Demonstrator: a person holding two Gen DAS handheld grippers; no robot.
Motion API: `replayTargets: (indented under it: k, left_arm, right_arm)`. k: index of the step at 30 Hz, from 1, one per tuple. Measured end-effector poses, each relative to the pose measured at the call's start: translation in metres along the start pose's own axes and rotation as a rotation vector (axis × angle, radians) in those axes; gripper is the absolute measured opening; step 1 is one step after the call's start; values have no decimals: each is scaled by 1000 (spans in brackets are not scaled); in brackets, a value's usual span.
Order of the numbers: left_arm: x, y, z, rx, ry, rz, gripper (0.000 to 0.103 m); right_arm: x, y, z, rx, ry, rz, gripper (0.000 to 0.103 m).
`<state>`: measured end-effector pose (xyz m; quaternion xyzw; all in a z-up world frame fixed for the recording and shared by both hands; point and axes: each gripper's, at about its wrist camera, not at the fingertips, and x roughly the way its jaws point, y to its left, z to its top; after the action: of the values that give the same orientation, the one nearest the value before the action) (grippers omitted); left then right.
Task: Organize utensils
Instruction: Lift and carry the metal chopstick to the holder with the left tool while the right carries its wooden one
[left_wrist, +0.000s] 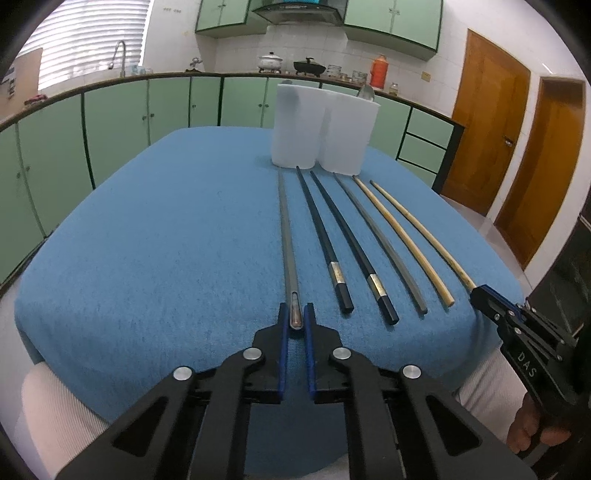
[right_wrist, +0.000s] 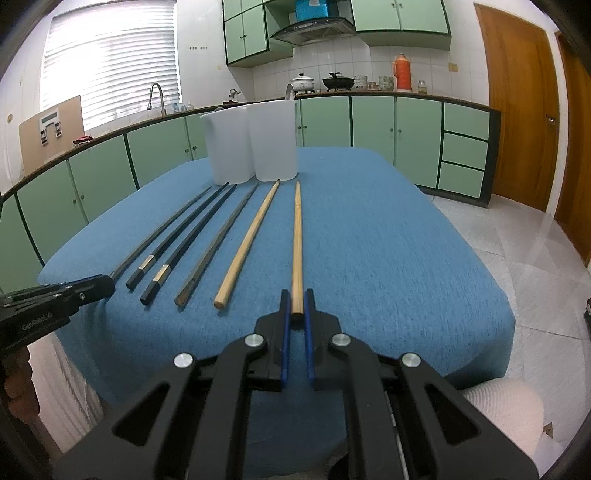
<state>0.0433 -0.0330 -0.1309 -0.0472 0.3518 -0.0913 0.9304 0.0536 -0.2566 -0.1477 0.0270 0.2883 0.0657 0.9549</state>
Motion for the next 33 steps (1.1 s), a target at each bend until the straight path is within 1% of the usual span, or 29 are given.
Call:
replayTargets:
  k: [4, 10, 14, 20, 24, 29, 33]
  left_arm:
    - [-9, 0, 4, -6, -26, 11, 7]
    - [-32, -2, 12, 13, -106, 31, 7]
    - [-39, -3, 16, 9, -123, 33, 7]
    - [-55, -8, 27, 17, -181, 39, 7]
    - [-65, -10, 38, 22, -211, 40, 7]
    - [-80, -13, 53, 36, -273, 29, 7]
    - [-90, -15, 71, 47, -316, 21, 7]
  right_arm:
    - [-9, -2, 6, -3, -25, 4, 6]
    - [-26, -1, 16, -21, -76, 3, 6]
    - [-33, -1, 21, -20, -90, 4, 6]
    - [-47, -1, 38, -14, -131, 20, 6]
    - [-56, -2, 54, -10, -157, 25, 6]
    - [-64, -3, 78, -8, -194, 38, 6]
    - [-66, -4, 100, -15, -204, 35, 6]
